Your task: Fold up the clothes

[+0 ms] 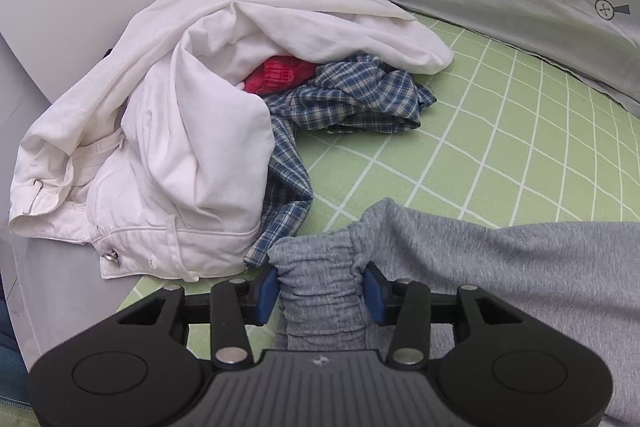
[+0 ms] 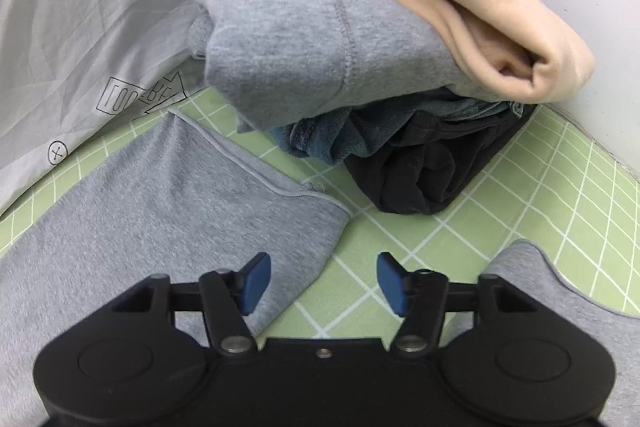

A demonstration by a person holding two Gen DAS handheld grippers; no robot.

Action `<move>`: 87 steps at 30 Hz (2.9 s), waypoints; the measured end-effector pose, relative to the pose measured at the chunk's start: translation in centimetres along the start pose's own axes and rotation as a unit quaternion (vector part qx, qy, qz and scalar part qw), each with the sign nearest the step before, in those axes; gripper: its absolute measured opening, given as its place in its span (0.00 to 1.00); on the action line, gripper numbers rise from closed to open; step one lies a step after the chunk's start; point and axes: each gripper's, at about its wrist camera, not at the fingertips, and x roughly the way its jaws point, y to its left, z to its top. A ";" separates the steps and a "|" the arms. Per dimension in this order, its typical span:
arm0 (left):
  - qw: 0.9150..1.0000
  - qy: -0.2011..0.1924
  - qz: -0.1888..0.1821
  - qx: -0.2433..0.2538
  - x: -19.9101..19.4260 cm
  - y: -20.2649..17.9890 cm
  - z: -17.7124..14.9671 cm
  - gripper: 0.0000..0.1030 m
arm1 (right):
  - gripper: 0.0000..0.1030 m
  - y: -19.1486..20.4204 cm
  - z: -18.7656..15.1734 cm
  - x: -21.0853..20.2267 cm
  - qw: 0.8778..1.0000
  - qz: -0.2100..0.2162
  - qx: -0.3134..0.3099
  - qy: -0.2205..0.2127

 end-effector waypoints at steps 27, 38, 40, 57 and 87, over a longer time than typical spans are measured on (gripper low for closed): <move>0.996 0.025 -0.060 0.064 -11.4 2.8 -20.8 0.61 | 1.00 -15.9 -19.2 -15.9 0.987 0.087 0.121 0.058; 0.995 -0.020 -0.084 0.040 -11.0 7.1 -20.2 0.30 | 1.00 -15.8 -20.8 -17.6 0.990 0.093 0.092 0.057; 0.995 -0.027 -0.088 0.044 -10.9 7.4 -19.9 0.30 | 1.00 -15.2 -21.1 -17.9 0.990 0.096 0.086 0.058; 0.986 -0.011 -0.143 0.089 -7.2 7.2 -17.4 0.34 | 1.00 -9.3 -24.3 -20.2 0.992 0.090 0.051 0.075; 0.993 0.002 -0.117 -0.021 -9.9 13.6 -20.6 0.00 | 1.00 -8.2 -24.1 -19.1 0.991 0.092 -0.003 0.093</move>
